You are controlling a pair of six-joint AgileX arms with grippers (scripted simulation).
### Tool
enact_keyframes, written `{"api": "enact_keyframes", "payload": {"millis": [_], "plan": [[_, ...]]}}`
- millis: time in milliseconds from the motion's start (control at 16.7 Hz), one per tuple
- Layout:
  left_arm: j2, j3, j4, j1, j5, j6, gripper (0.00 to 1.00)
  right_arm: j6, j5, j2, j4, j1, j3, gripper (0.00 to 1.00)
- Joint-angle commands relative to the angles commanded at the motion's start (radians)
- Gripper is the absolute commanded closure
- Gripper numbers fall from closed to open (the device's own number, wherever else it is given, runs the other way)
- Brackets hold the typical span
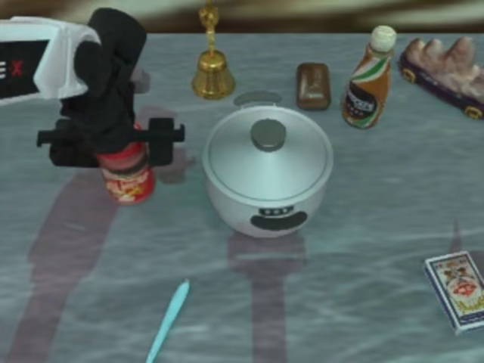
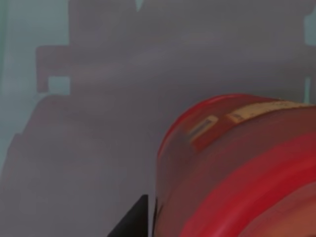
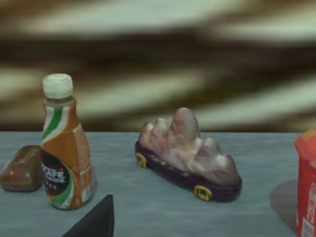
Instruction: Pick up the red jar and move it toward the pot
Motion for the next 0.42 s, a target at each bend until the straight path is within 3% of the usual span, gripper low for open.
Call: {"api": "enact_keyframes", "payload": {"millis": [120, 420], "plan": [[0.0, 0.0, 0.0, 0.0, 0.0, 0.0, 0.0, 0.0, 0.0, 0.0, 0.0, 0.0, 0.0, 0.0], [0.0, 0.0, 0.0, 0.0, 0.0, 0.0, 0.0, 0.0, 0.0, 0.0, 0.0, 0.0, 0.0, 0.0]]}}
